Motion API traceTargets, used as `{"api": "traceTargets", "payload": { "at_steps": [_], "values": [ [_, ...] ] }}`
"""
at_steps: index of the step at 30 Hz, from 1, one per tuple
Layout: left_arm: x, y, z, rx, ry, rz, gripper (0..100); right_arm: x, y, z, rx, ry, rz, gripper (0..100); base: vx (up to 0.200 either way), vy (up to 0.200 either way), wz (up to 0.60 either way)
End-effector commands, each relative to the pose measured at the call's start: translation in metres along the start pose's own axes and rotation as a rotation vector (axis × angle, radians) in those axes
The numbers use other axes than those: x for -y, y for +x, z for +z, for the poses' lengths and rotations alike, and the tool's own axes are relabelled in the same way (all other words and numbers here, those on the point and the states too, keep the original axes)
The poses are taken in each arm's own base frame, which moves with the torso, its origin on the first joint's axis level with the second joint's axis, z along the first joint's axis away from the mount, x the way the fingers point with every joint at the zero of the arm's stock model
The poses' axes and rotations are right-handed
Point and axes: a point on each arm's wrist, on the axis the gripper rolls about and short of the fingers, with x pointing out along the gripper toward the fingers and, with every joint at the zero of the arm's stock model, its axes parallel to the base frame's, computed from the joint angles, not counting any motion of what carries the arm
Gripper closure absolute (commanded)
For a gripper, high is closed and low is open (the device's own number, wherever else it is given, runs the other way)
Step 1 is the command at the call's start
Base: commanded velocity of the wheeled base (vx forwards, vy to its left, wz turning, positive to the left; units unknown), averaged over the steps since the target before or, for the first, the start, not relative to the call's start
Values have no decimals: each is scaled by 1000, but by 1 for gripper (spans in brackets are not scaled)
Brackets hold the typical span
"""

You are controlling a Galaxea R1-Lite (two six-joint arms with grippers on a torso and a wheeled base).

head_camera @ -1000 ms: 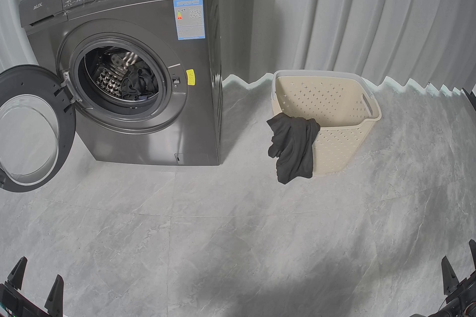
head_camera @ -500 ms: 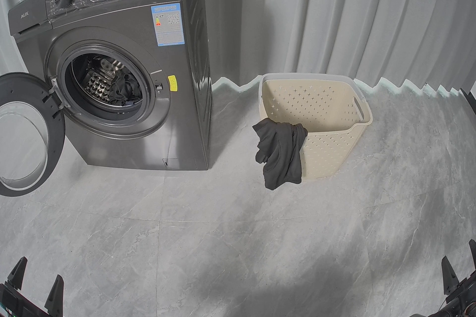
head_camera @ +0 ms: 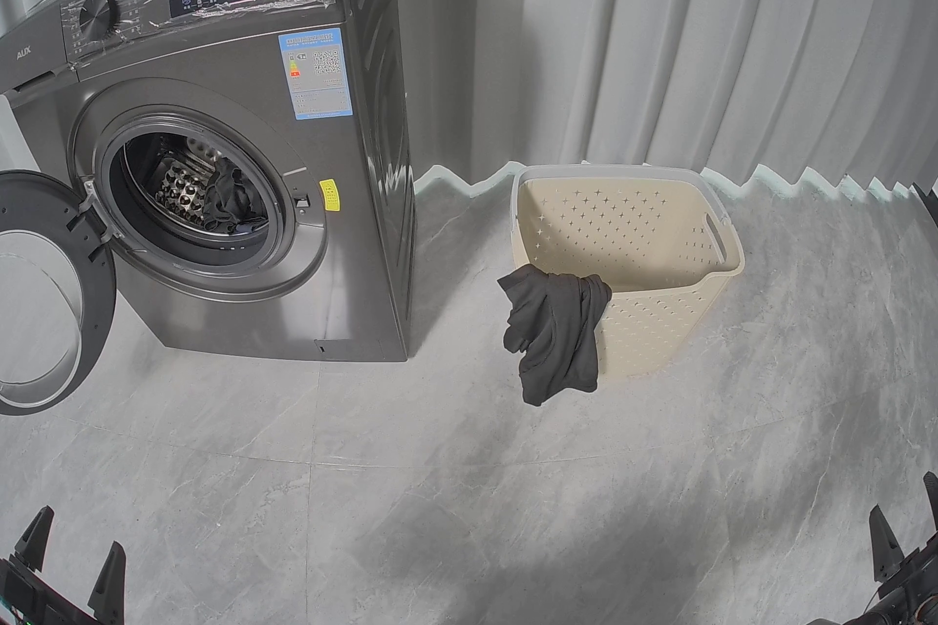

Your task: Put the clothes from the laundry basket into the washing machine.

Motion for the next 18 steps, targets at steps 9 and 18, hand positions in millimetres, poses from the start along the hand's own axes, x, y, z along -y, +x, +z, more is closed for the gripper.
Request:
{"api": "traceTargets", "payload": {
  "at_steps": [9, 18],
  "values": [
    [0, 0, -5, -2, -1, 1, 0, 0, 0, -5, -2, 0, 0, 0, 0, -156, 0],
    [0, 0, -5, -2, 0, 1, 0, 0, 0, -5, -2, 0, 0, 0, 0, 0, 0]
  ]
}}
